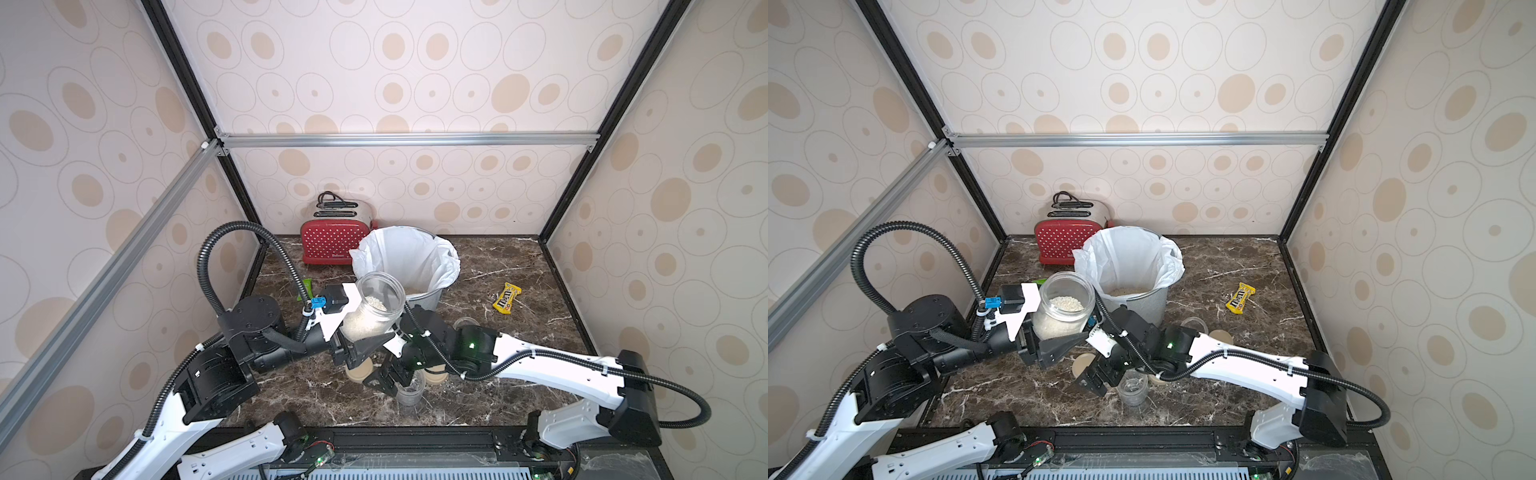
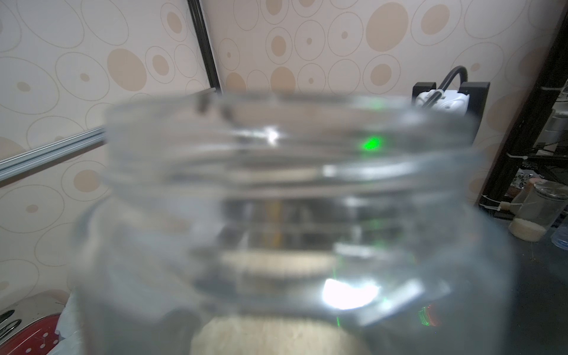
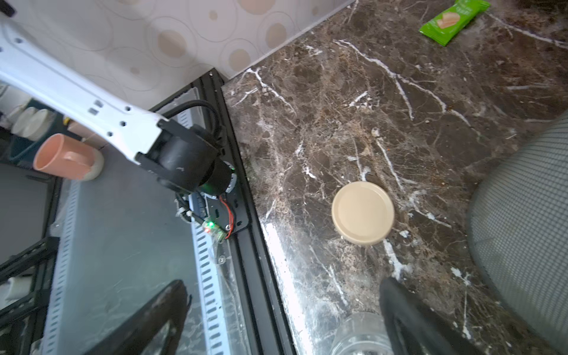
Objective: Empty moldy rice from jars
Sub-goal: Place the lid at the center of the board, then pour the moldy rice from the jar into the trash bin.
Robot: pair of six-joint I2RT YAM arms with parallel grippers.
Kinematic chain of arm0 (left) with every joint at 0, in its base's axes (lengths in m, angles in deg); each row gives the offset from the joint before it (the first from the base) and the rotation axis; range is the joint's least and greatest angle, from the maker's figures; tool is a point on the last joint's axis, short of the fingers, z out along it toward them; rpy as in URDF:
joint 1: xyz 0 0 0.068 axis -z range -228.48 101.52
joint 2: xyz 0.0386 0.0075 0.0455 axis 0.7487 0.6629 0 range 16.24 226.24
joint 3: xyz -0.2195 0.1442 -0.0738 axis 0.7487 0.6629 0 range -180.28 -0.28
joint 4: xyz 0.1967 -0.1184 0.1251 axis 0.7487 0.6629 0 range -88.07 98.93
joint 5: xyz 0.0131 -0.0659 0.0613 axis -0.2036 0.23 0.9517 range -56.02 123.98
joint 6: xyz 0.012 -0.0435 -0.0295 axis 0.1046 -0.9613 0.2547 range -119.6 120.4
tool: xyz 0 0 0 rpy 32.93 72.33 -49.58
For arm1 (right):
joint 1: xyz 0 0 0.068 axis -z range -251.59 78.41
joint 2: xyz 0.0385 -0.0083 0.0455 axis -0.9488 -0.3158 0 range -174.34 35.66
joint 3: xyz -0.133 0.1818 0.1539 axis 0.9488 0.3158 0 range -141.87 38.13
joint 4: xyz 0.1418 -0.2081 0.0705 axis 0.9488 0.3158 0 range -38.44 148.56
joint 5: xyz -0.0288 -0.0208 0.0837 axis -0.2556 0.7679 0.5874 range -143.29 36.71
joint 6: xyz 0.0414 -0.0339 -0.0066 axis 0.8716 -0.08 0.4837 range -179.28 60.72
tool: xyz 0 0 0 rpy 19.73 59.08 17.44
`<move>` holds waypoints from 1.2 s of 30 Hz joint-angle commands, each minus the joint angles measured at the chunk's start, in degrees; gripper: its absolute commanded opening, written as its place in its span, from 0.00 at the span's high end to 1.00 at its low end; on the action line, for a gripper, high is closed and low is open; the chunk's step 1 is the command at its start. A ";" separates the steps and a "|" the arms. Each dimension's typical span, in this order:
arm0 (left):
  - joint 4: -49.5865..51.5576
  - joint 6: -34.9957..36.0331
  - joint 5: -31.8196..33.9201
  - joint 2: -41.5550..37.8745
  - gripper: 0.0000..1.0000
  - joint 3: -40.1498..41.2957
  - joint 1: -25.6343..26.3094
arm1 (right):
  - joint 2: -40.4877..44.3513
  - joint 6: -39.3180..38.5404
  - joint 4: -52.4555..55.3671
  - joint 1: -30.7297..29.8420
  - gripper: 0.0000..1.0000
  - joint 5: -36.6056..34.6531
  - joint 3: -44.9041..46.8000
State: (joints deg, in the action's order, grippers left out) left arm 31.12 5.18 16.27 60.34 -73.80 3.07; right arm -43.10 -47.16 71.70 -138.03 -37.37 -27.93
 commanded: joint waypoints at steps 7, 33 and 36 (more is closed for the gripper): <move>-6.15 0.24 -0.13 0.82 0.64 -2.02 0.22 | 10.71 -3.30 4.72 -0.19 0.00 -3.65 3.08; -10.09 -4.85 -15.59 9.87 0.62 -5.34 -16.84 | 20.41 -19.95 9.55 3.77 0.00 -11.95 -13.23; -11.67 -6.93 -22.37 13.47 0.63 -6.89 -22.22 | 18.97 -23.07 10.23 5.98 0.00 -10.45 -17.35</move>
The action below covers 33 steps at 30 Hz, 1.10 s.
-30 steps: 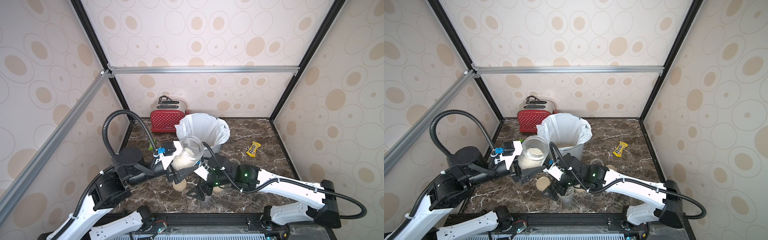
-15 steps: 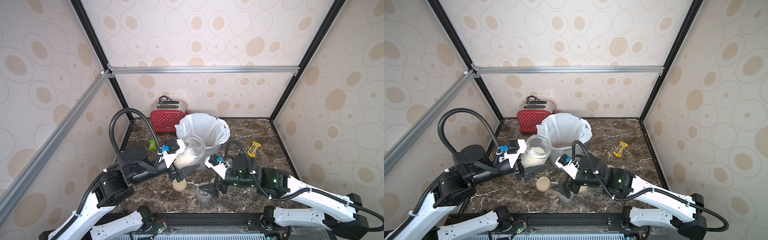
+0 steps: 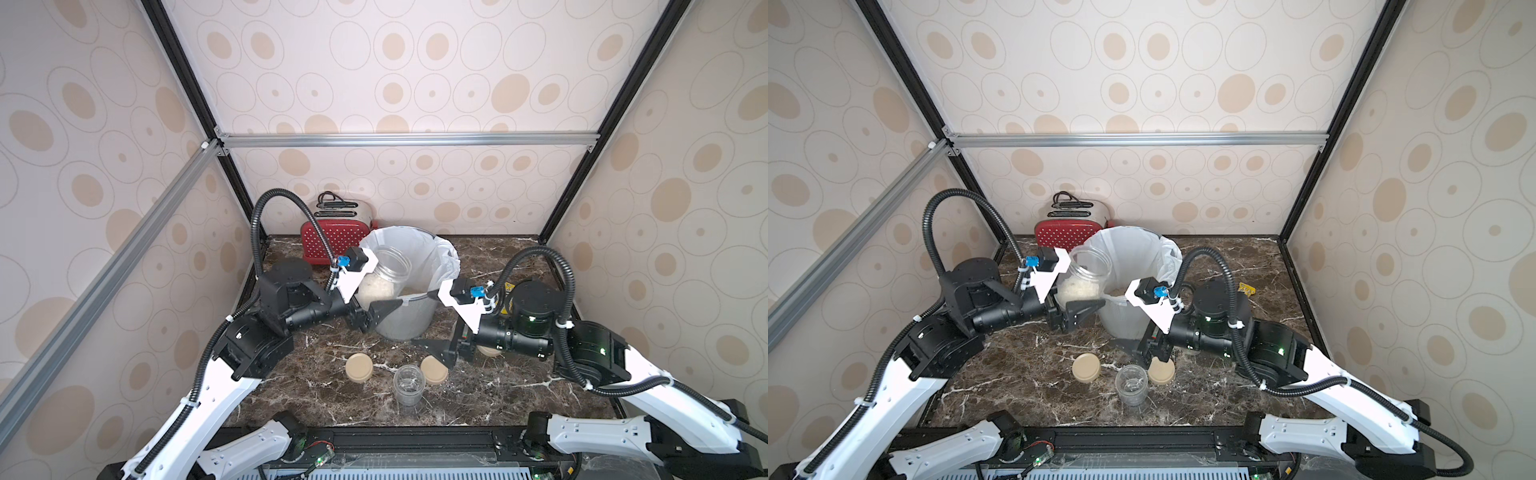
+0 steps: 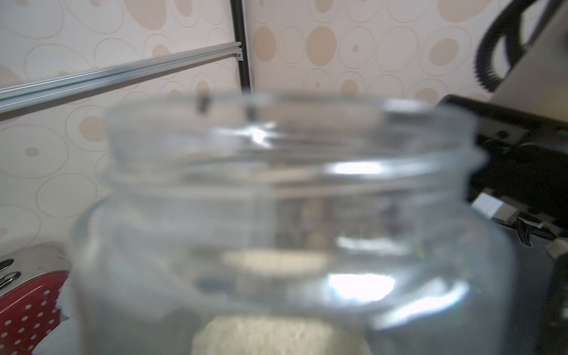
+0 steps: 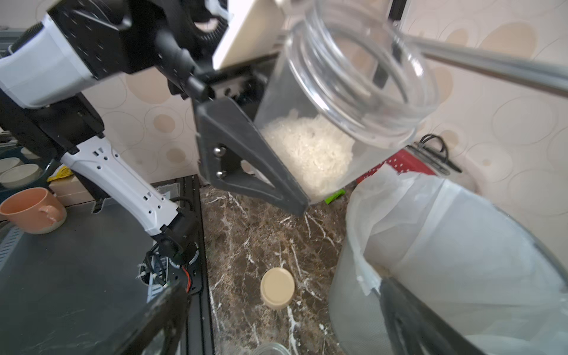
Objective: Empty moldy rice from jars
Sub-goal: Pour the moldy rice from the jar into the trash bin.
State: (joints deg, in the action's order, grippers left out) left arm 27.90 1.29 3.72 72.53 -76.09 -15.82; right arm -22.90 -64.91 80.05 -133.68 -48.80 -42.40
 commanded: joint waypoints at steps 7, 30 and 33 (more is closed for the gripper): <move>-8.49 -2.00 -16.62 10.21 0.63 -9.01 -8.60 | -8.03 -9.37 2.23 12.10 0.01 14.33 -11.49; 8.83 20.86 -21.74 31.14 0.63 -26.00 -14.65 | -44.90 -20.53 29.44 27.73 0.28 35.49 -60.56; 9.88 23.56 -20.26 31.33 0.63 -26.57 -14.65 | -46.41 -21.25 30.48 27.86 0.32 34.08 -61.77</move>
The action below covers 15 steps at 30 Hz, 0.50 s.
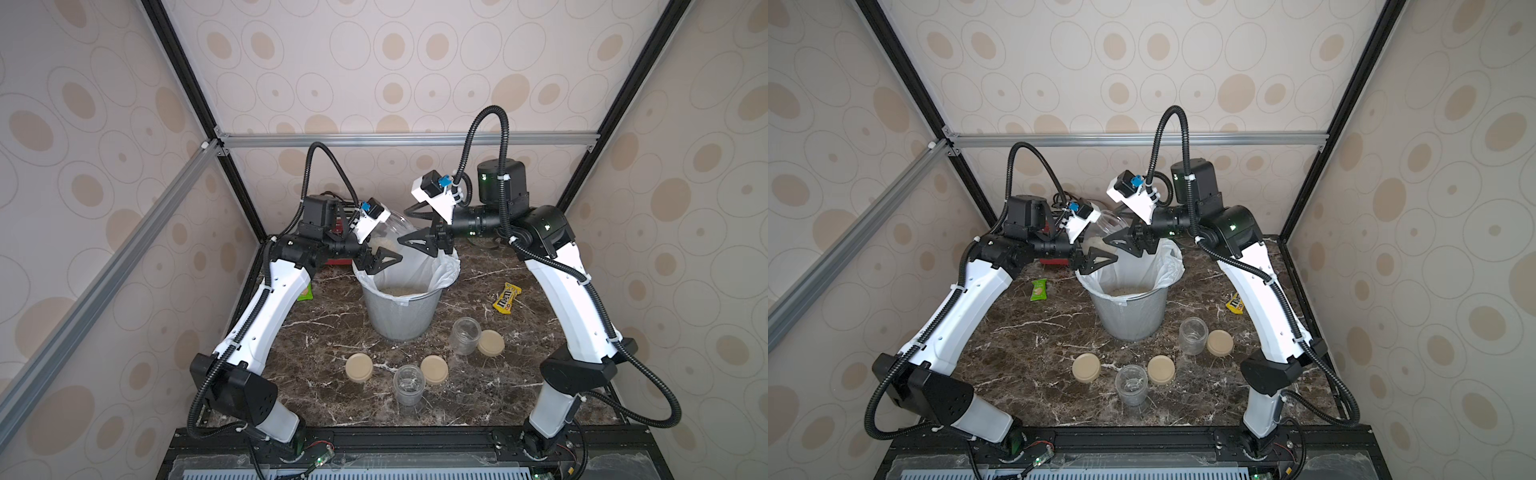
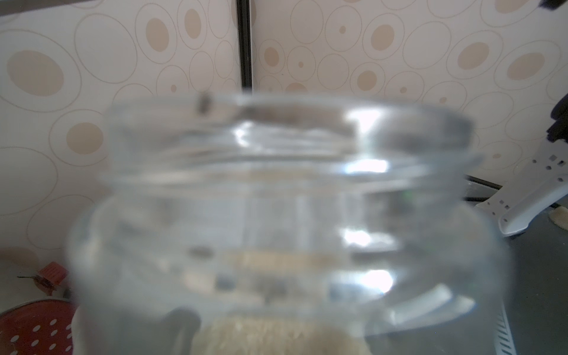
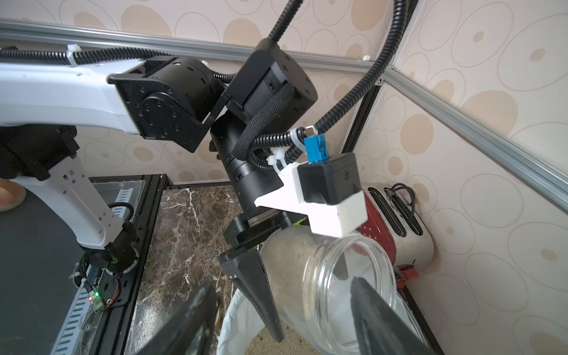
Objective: Empty moldy rice from jars
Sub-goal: Pour the moldy rice from the jar into the trash bin.
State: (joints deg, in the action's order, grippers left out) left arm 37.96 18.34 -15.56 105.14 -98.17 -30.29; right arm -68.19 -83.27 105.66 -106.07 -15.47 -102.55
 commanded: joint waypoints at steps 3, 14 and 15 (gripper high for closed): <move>-0.17 7.59 -0.73 -1.45 0.62 -4.47 -0.18 | -2.10 -2.89 5.37 0.33 0.36 0.50 -1.61; -3.68 7.42 -3.36 -2.16 0.62 -1.59 -0.18 | -5.69 -3.34 7.41 0.33 0.43 -1.17 -1.88; -3.73 7.54 -3.60 -2.08 0.62 -1.74 -0.21 | -6.04 -3.35 7.63 0.38 0.44 -0.78 -1.88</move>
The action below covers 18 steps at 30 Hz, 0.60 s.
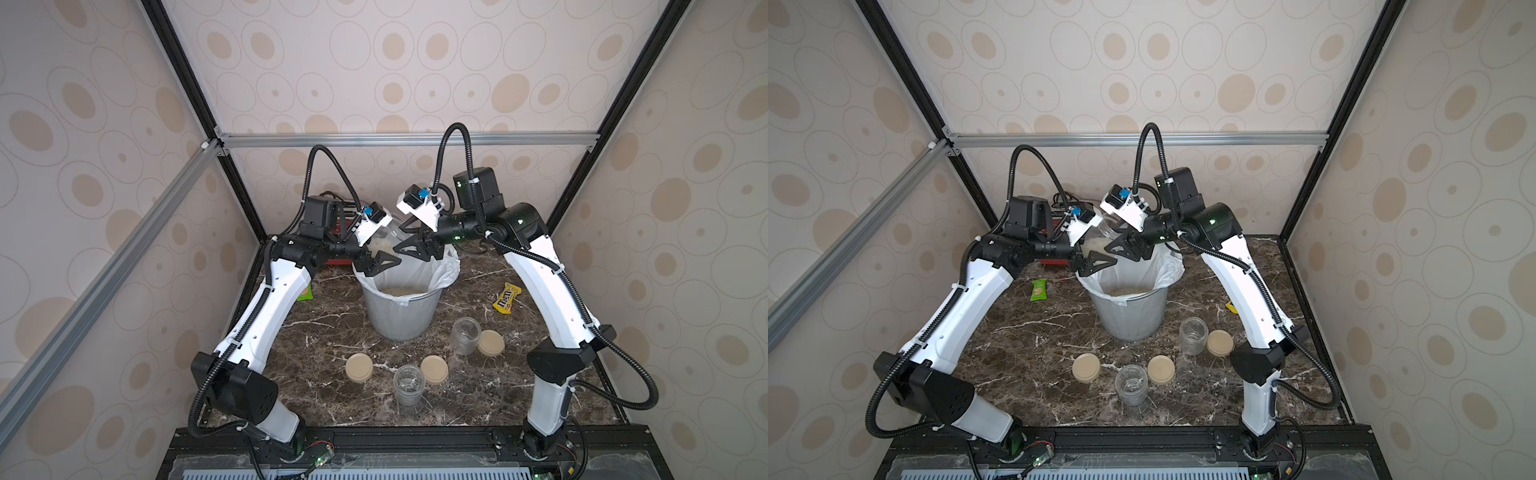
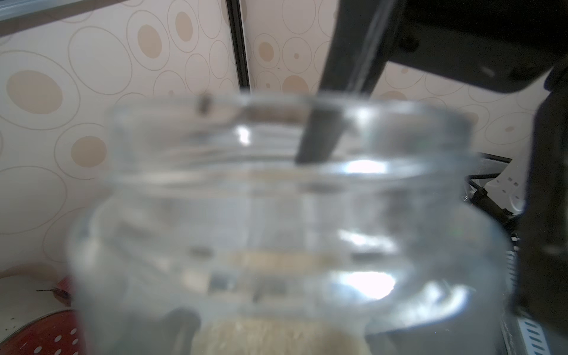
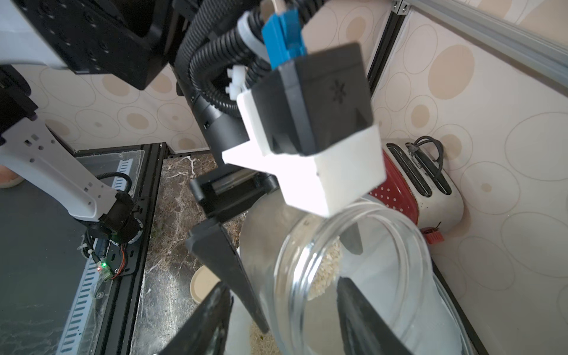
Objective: Empty moldy rice from jars
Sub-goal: Pour the moldy rice from the jar into the trash bin.
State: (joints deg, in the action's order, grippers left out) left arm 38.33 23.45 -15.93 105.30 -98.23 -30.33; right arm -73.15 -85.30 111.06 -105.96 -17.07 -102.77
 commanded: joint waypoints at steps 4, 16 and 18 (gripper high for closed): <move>-4.14 2.53 -4.12 -1.56 0.62 -2.14 -0.13 | -2.48 -1.57 3.59 0.25 0.51 2.06 -1.72; -4.24 1.15 -7.84 1.48 0.61 -4.34 -0.09 | -5.66 -3.68 7.98 0.08 0.60 3.47 -1.66; -4.02 0.61 -8.95 2.06 0.61 -5.05 -0.05 | -6.03 -4.03 8.62 0.02 0.60 4.00 -1.66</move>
State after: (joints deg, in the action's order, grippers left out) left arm 40.63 24.22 -17.61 108.51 -98.23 -30.59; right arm -76.96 -87.66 114.14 -104.91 -15.91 -104.36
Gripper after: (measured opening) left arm 0.864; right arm 0.397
